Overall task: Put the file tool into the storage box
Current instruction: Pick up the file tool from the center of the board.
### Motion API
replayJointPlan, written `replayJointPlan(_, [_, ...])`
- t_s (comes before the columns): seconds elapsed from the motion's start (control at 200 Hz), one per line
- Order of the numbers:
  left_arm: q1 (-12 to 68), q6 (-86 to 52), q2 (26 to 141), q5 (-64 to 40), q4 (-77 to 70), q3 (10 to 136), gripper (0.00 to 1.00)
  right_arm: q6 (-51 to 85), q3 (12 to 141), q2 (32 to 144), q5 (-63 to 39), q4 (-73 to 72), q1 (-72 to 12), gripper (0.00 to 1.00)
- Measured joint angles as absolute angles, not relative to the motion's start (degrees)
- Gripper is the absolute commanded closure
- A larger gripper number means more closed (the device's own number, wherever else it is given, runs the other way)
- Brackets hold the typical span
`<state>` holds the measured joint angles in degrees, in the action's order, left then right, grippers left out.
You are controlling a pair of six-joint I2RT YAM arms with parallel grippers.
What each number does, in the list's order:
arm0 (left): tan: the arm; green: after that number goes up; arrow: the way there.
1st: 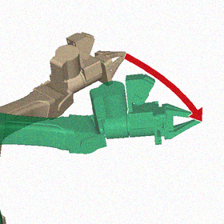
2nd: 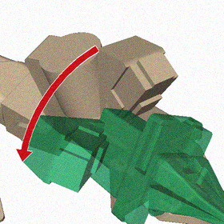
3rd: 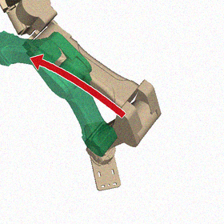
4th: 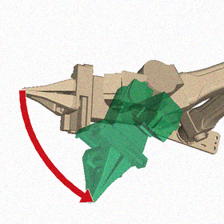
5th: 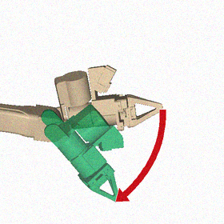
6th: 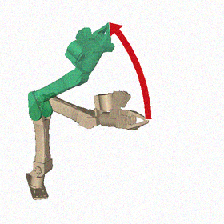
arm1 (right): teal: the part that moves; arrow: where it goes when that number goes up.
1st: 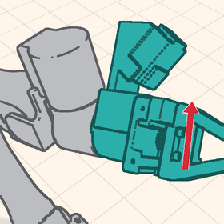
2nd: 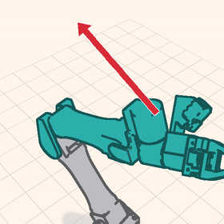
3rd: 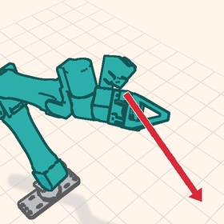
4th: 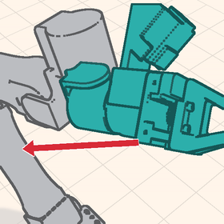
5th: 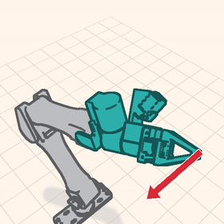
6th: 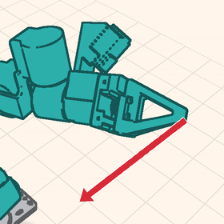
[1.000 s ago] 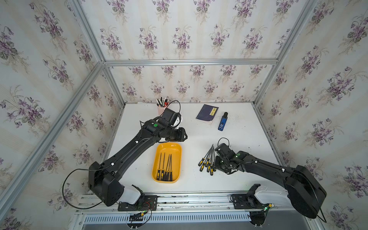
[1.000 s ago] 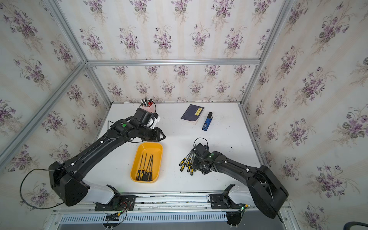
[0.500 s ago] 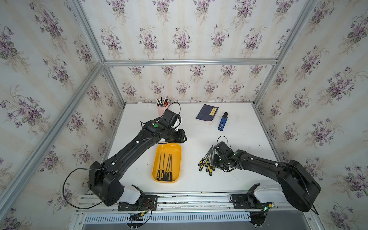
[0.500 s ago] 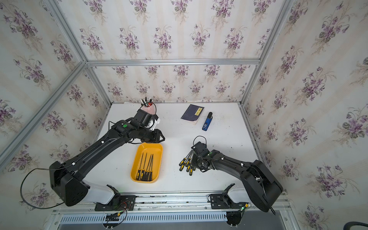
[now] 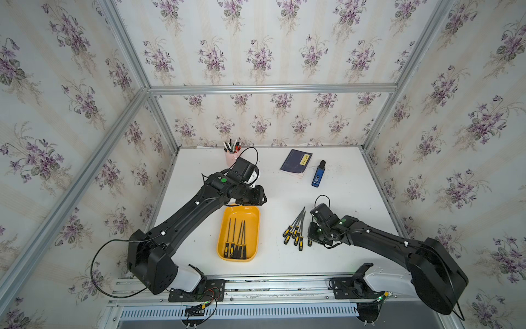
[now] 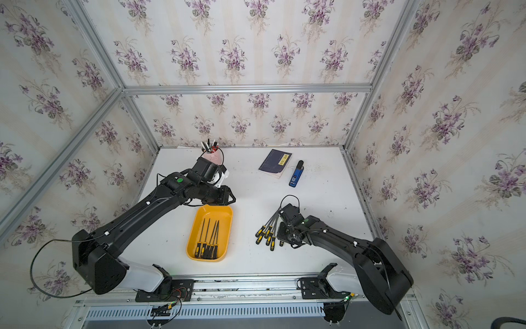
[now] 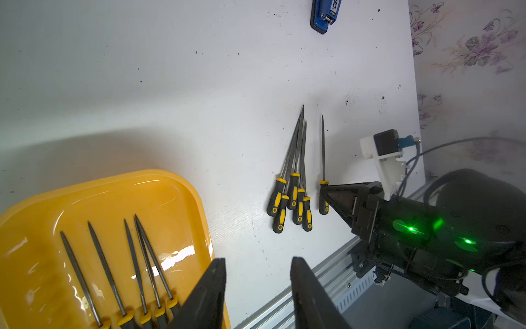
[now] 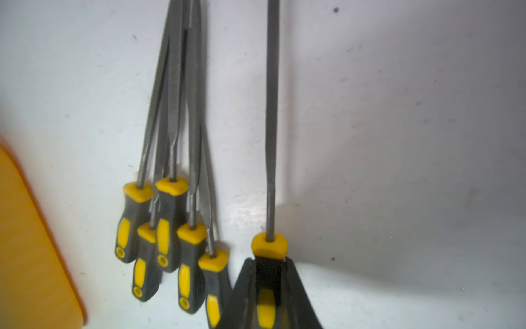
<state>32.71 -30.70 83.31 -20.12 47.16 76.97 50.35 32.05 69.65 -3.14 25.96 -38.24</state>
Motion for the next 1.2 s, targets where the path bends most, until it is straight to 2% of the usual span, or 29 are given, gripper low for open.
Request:
replayJointPlan(0.15, [32.4,-31.64,83.5,-22.76,46.46,78.24,0.55,49.45,33.45,60.05,-2.72,29.36,-38.24,1.0])
replayJointPlan(0.185, [32.21,-31.92,83.59,-23.97,45.84,78.46,0.5,49.15,33.74,57.45,-3.22,29.36,-38.24,1.0])
replayJointPlan(0.29, [31.9,-33.91,84.05,-28.71,42.98,78.98,0.46,47.94,33.98,49.65,-6.07,27.88,-38.22,0.96])
replayJointPlan(0.33, [31.88,-34.65,84.44,-30.72,41.54,79.31,0.39,47.72,34.11,47.66,-7.31,26.76,-38.22,0.96])
replayJointPlan(0.39, [31.9,-36.53,85.27,-33.36,39.09,79.7,0.38,47.35,34.17,46.11,-9.47,24.95,-38.22,0.97])
replayJointPlan(0.53, [32.36,-41.1,88.55,-38.24,34.76,81.23,0.38,46.68,34.52,47.51,-13.15,22.15,-38.89,1.0])
replayJointPlan(0.729, [35.05,-42.96,92.95,-39.88,34.15,85.76,0.38,45.89,37.1,51.81,-15.09,19.9,-40.75,1.0])
replayJointPlan(1.199, [37.58,-44.51,97.54,-34.79,37.95,87.99,0.43,45.12,39.24,57.65,-15.81,15.29,-46.09,1.0])
